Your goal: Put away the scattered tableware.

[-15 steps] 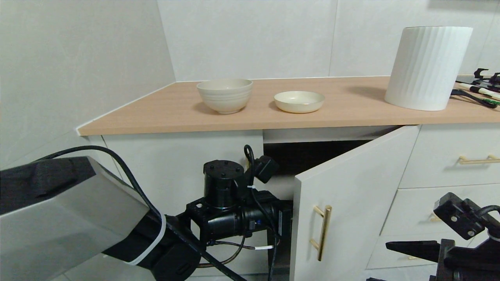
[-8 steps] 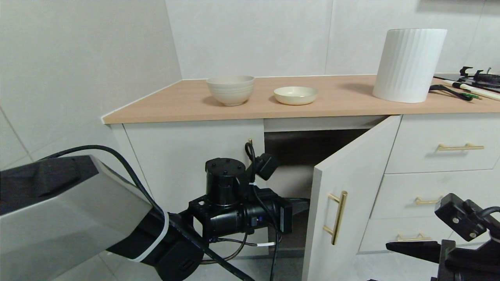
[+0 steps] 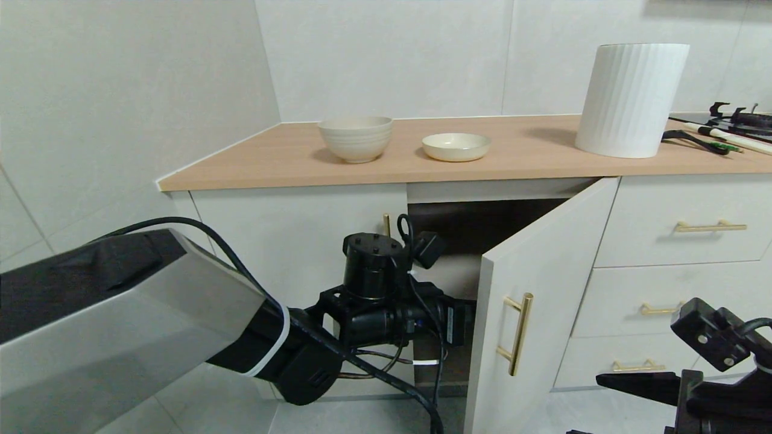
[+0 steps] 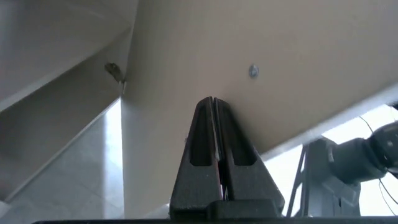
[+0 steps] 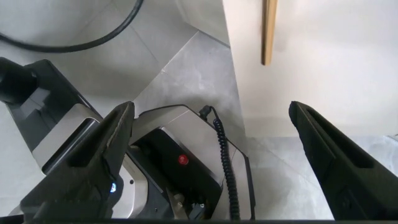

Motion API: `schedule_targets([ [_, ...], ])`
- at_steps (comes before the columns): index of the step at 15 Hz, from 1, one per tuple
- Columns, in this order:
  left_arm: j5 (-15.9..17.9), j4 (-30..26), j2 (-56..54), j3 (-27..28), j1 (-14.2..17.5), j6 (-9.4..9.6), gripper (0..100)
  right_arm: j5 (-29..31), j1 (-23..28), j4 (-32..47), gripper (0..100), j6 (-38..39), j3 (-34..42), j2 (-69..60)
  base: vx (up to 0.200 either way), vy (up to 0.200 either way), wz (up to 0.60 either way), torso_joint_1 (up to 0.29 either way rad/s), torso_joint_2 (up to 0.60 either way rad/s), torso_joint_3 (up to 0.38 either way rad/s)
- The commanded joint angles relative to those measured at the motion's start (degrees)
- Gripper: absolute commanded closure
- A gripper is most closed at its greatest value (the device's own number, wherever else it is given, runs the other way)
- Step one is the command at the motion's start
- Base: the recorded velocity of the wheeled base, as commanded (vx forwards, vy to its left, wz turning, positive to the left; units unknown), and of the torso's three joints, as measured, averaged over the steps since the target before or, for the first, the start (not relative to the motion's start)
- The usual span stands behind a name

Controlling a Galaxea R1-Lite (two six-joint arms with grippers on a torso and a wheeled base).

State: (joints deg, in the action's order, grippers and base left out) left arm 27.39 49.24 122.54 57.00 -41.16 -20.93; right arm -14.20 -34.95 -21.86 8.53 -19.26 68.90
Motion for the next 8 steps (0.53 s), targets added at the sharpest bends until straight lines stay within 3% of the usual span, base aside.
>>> schedule_targets([
  [1,-0.06,-0.55,0.59,1.62,-0.42,0.01,100,-0.04,-0.03,-0.03,0,-0.01,-0.07,0.27,-0.2,0.0,0.0,-0.002,0.0,0.007],
  [3,0.03,-1.6,0.59,2.85,-0.68,-0.07,100,-0.04,-0.12,-0.03,0,-0.01,0.01,0.18,-0.2,0.0,0.0,0.01,0.0,-0.005],
  [8,-0.06,-4.68,2.18,6.81,-0.68,-0.07,100,-0.12,-0.21,-0.03,0,-0.01,0.01,0.09,0.0,0.0,0.0,0.0,0.0,0.0],
])
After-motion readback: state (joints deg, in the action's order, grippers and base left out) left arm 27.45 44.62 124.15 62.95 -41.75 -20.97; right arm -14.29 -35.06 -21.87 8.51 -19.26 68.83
